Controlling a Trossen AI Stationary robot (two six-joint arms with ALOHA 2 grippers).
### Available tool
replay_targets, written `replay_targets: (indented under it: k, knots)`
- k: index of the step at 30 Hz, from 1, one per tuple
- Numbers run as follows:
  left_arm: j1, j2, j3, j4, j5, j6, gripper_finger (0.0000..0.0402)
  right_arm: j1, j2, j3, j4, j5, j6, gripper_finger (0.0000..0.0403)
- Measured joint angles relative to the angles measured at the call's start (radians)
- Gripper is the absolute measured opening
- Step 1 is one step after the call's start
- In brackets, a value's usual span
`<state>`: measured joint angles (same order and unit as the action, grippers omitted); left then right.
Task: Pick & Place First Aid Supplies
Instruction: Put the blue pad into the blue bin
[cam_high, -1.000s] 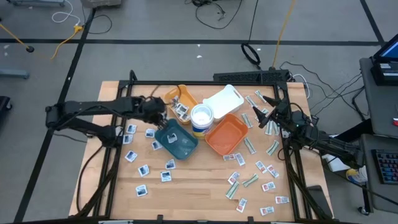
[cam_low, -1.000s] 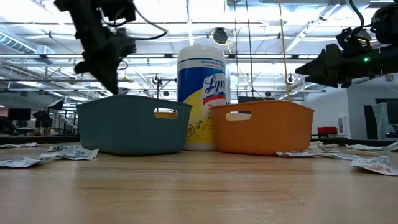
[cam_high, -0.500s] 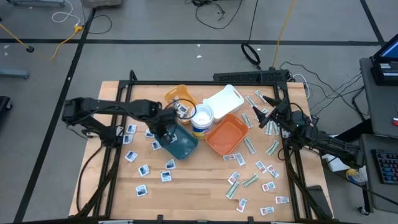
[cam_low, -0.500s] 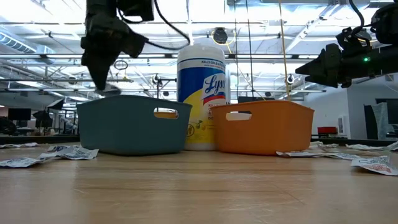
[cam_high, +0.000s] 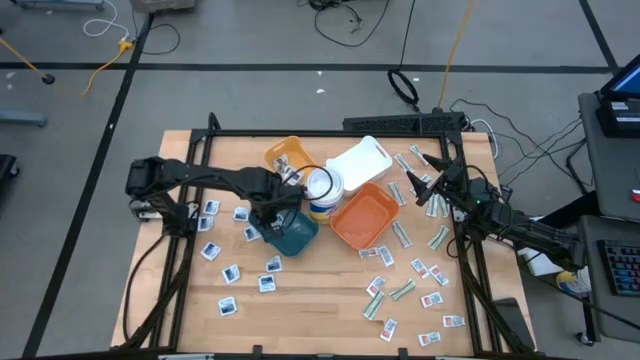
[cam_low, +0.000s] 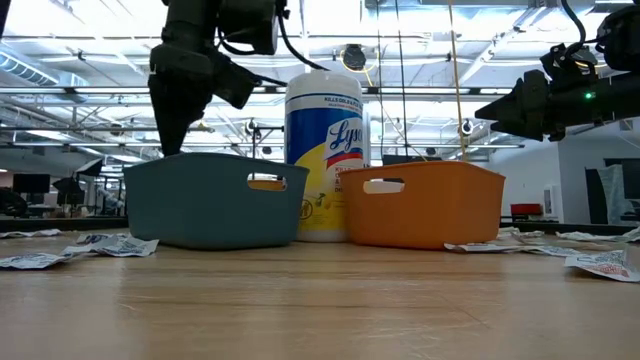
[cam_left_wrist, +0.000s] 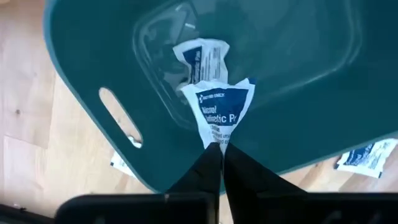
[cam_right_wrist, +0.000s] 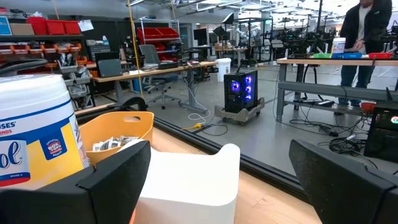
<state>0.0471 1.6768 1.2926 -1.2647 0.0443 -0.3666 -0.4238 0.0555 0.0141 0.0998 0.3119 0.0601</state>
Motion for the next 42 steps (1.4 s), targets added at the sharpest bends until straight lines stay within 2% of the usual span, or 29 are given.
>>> replay_targets:
  k: [4,13,17,21,26,31,36,42]
  knots:
    - [-0.001,0.0,0.0,0.011,-0.025,-0.008,0.006,0.0,0.0,0.0,0.0,0.0,0.0,0.0377]
    - [-0.001,-0.006,0.0,0.037,-0.044,-0.03,0.0208,0.0,0.0,0.0,0.0,0.0,0.0,0.0377]
    - [-0.001,-0.036,0.0,0.04,-0.143,-0.133,0.0246,0.0,0.0,0.0,0.0,0.0,0.0,0.0377]
    - [-0.001,-0.095,-0.034,0.045,-0.234,-0.242,0.0264,0.0,0.0,0.0,0.0,0.0,0.0,0.0377]
    - [-0.002,-0.201,-0.124,0.092,-0.253,-0.253,0.0268,0.0,0.0,0.0,0.0,0.0,0.0,0.0377]
    - [-0.004,-0.326,-0.236,0.116,-0.215,-0.204,0.0269,0.0,0.0,0.0,0.0,0.0,0.0,0.0377]
    - [0.003,-0.44,-0.351,0.115,-0.139,-0.221,0.0269,0.0,0.0,0.0,0.0,0.0,0.0,0.0377]
    - [0.025,-0.518,-0.447,0.111,-0.071,-0.244,0.0269,0.0,0.0,0.0,0.0,0.0,0.0,0.0377]
